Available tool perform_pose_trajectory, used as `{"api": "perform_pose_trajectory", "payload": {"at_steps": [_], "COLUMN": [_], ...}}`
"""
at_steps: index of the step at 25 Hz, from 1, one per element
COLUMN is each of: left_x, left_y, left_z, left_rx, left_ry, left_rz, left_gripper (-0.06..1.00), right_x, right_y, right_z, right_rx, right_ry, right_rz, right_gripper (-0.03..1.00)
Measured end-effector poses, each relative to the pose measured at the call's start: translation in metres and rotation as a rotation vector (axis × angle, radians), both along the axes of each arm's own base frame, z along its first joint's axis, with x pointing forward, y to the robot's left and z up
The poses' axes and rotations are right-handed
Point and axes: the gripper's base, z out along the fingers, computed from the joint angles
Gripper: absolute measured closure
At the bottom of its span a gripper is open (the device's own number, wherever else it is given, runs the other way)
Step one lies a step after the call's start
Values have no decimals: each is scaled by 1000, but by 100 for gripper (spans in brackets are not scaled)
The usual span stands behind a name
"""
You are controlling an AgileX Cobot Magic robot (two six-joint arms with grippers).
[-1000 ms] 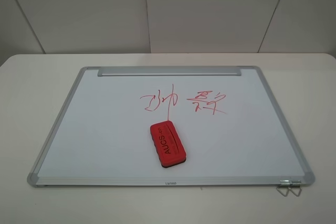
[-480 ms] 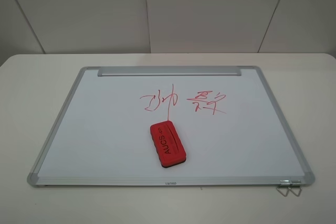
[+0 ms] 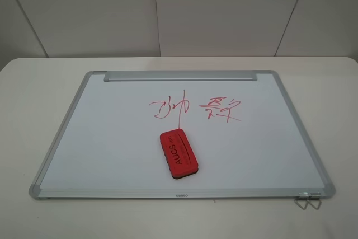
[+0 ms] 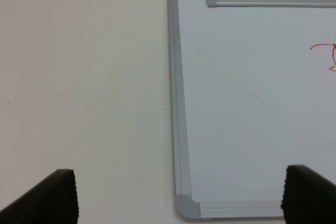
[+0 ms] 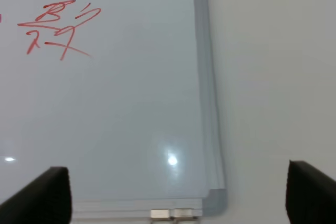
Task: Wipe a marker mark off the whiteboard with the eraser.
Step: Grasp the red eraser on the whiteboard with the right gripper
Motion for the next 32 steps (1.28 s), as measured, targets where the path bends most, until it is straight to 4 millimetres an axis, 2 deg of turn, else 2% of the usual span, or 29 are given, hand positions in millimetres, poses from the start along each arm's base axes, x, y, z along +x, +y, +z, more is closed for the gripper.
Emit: {"api": "perform_pose_trajectory", "payload": {"at_steps": [3,5,8,15,20,23,27,32], "left_x": [0,0,0,0,0,0,0,0], "left_y": [0,0,0,0,0,0,0,0], "left_z": [0,0,0,0,0,0,0,0], "left_rx": [0,0,0,0,0,0,0,0], "left_ry": [0,0,0,0,0,0,0,0], "left_rz": [0,0,0,0,0,0,0,0], "left_gripper": [17,17,17,17,17,17,17,17], "right_x": [42,69,102,154,170,175,175,170], "right_y": [5,18,50,123,178,203,227,250], "right_z": [-2,-8,-18,-60,-77,-87,-97,-96], "right_rx": [65,56,10,-72,-93,-94,-95,-48], "right_ry": [120,201,285,467,453,457,450,348], "right_rz": [-7,69,225,434,560,589,598,645], "right_gripper": [23,23,23,21,15,14,14,14]}}
